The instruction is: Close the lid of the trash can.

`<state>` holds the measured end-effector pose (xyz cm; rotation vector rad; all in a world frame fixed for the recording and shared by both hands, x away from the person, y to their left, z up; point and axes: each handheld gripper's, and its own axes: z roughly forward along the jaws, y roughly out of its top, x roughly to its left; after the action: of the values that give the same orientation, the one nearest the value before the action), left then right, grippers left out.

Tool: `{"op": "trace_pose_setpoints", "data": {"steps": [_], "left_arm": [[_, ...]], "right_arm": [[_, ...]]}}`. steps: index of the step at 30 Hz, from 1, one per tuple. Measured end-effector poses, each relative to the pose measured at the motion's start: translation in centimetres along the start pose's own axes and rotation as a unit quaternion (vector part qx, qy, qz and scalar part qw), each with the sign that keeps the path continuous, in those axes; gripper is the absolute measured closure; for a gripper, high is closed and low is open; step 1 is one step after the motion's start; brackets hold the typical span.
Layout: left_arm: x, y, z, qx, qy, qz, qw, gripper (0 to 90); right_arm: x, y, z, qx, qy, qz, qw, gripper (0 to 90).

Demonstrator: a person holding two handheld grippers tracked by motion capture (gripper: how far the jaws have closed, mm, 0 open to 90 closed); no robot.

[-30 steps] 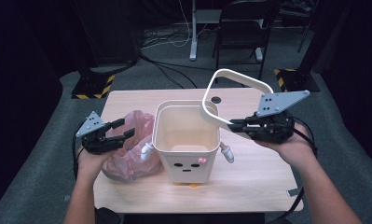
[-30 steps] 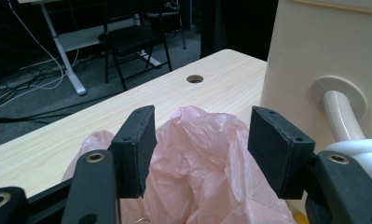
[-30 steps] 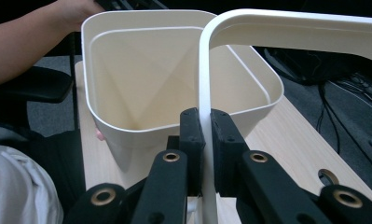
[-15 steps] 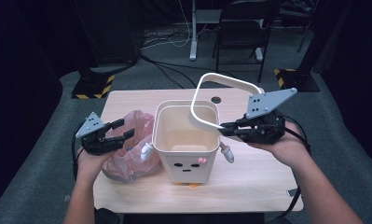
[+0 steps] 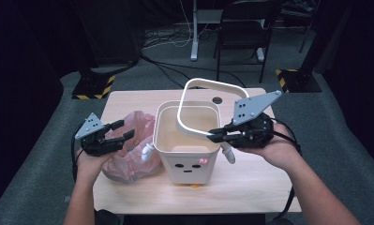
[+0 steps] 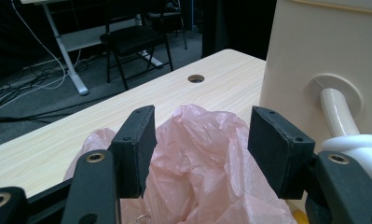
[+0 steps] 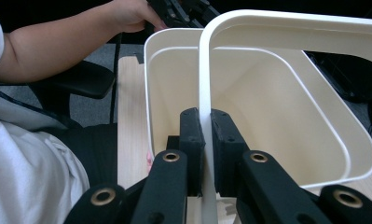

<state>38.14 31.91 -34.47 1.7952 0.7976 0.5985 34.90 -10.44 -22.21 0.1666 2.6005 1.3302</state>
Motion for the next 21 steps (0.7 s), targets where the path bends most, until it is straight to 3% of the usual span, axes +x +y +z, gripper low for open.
{"op": "trace_pose_setpoints", "data": {"steps": [21], "left_arm": [[0.0, -0.1, -0.3, -0.003, 0.002, -0.002, 1.0, 41.6]], "right_arm": [[1.4, 2.0, 2.1, 0.001, 0.041, -0.031, 0.9987, 84.1]]}}
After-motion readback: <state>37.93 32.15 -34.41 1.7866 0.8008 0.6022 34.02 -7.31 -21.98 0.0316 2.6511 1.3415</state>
